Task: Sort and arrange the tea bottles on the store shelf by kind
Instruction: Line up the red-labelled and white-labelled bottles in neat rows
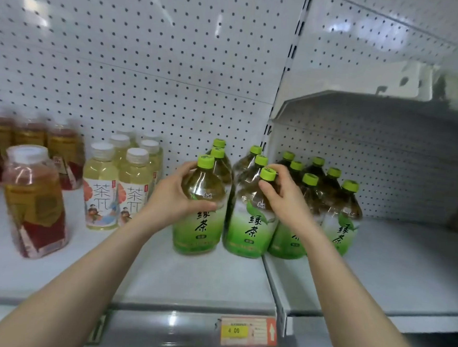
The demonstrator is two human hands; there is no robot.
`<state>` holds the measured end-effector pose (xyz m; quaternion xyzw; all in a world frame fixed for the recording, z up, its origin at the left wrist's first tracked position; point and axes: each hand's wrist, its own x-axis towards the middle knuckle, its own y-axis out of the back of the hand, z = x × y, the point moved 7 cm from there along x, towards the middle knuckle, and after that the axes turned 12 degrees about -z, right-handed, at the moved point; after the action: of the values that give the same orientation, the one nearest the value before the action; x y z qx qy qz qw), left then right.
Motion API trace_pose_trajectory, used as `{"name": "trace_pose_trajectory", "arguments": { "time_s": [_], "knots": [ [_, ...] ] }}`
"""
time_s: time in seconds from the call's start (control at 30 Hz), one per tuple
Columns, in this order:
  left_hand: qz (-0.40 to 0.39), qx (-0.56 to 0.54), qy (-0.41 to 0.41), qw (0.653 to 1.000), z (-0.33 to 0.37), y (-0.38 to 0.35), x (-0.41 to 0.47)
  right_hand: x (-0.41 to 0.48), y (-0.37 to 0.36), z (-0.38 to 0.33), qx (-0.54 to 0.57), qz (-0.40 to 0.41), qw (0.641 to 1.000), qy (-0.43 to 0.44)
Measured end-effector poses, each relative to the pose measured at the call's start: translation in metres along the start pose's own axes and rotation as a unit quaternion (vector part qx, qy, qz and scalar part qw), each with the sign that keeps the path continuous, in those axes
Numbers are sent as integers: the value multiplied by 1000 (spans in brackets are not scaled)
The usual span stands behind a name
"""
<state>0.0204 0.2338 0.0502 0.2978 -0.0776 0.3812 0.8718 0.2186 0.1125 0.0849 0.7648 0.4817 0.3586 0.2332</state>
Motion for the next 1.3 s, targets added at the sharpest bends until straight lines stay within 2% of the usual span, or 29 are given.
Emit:
{"name": "trace_pose_trajectory", "arguments": {
  "time_s": [0.17,0.23,0.33,0.47,0.67,0.87,1.0,1.13,1.2,1.3],
  "knots": [
    [-39,-27,0,999,-9,-23,14,-5,-20,10,-30,81,996,-1],
    [-46,-22,-16,999,-8,-28,14,-7,-25,13,-83,123,989,-2],
    [-55,28,-41,997,-8,-32,11,-10,-29,8,-149,193,970,15],
    [-17,58,-45,997,-17,-34,16,-9,-30,5,-244,266,929,80],
    [-18,14,-49,999,-26,-41,21,-3,-28,10,-282,260,917,107],
    [-20,18,-41,999,-22,-41,20,-3,-27,12,-289,234,924,90],
    [3,94,-31,995,-12,-39,9,-6,-27,10,-286,200,935,61],
    [-20,256,-34,966,-1,-33,-21,-18,-20,-3,-279,221,934,28],
    [-35,304,-43,951,2,-22,-43,-27,-21,-21,-260,253,931,44],
    [-29,344,-57,937,2,9,-80,-33,-52,-55,-217,250,936,120]
  ]
}}
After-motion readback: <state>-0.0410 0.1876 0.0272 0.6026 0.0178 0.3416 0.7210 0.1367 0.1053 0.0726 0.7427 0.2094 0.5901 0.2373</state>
